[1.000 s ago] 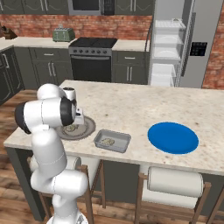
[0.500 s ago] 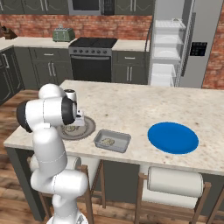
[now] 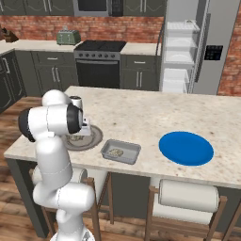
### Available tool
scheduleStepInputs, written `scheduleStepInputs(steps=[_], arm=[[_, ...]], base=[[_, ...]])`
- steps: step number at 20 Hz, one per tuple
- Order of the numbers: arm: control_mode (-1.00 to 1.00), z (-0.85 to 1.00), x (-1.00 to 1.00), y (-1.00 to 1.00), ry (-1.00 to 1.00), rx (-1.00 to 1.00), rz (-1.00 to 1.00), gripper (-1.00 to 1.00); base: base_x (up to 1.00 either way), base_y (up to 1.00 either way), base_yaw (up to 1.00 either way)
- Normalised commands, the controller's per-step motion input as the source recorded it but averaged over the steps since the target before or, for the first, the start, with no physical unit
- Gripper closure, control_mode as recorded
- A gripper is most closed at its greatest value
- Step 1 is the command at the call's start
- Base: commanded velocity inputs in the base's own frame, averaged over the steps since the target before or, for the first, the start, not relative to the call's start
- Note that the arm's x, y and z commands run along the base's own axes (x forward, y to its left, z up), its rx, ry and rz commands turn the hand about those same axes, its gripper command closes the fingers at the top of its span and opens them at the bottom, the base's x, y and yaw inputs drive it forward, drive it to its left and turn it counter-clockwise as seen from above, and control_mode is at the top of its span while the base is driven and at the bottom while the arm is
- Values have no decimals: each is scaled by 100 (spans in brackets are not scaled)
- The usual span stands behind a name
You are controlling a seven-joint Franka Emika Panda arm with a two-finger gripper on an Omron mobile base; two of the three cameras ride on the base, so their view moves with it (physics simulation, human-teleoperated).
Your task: Place two dumplings into each of the tupperware containers and then place the containers in the fridge.
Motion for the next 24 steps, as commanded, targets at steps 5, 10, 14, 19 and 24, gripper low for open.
scheduleStepInputs(steps=[5,10,14,19,24], arm=[[-100,44,-18,-20,0,0,-1,100],[-100,43,-45,-71,0,0,-8,100],[-100,33,-26,-90,0,0,-10,100],[-100,31,-21,-83,3,0,-10,100],[-100,26,-9,-79,10,0,-14,100]], base=[[0,0,0],[0,0,0],[0,0,0],[0,0,0],[0,0,0]])
